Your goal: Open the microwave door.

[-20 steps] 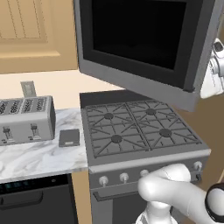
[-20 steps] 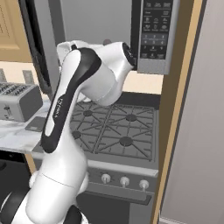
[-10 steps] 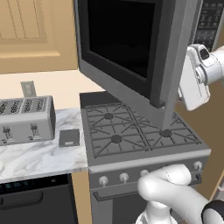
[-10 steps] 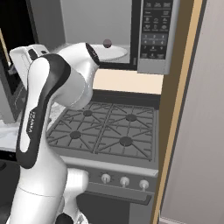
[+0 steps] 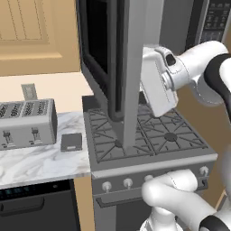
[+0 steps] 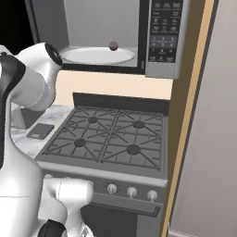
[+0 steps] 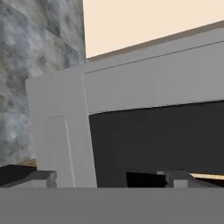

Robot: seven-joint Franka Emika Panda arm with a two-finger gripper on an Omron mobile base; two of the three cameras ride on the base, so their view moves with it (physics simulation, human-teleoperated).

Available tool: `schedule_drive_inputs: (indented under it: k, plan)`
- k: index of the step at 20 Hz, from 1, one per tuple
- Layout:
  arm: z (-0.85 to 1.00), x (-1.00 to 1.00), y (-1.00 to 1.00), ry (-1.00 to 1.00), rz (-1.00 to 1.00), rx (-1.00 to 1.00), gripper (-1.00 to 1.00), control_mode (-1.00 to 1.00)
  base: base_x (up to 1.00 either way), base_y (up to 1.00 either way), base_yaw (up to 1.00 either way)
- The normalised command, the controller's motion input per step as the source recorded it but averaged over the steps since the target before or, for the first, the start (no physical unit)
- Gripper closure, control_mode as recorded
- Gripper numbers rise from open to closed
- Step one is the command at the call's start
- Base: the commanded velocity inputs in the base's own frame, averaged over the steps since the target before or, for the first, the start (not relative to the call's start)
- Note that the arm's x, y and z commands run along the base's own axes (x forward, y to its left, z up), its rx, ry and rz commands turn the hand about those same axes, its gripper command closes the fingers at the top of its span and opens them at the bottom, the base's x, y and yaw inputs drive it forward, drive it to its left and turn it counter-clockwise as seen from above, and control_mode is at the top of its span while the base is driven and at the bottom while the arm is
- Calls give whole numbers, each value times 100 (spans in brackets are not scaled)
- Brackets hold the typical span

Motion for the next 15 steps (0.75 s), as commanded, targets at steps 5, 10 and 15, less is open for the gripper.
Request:
schedule_drive_inputs:
  k: [5,10,15]
  plan:
    - [0,6,98,-10,0,0,-100,-100,0,0,0]
    - [0,0,53,-19,0,0,-100,-100,0,0,0]
    - [0,0,44,-7,0,0,-100,-100,0,0,0]
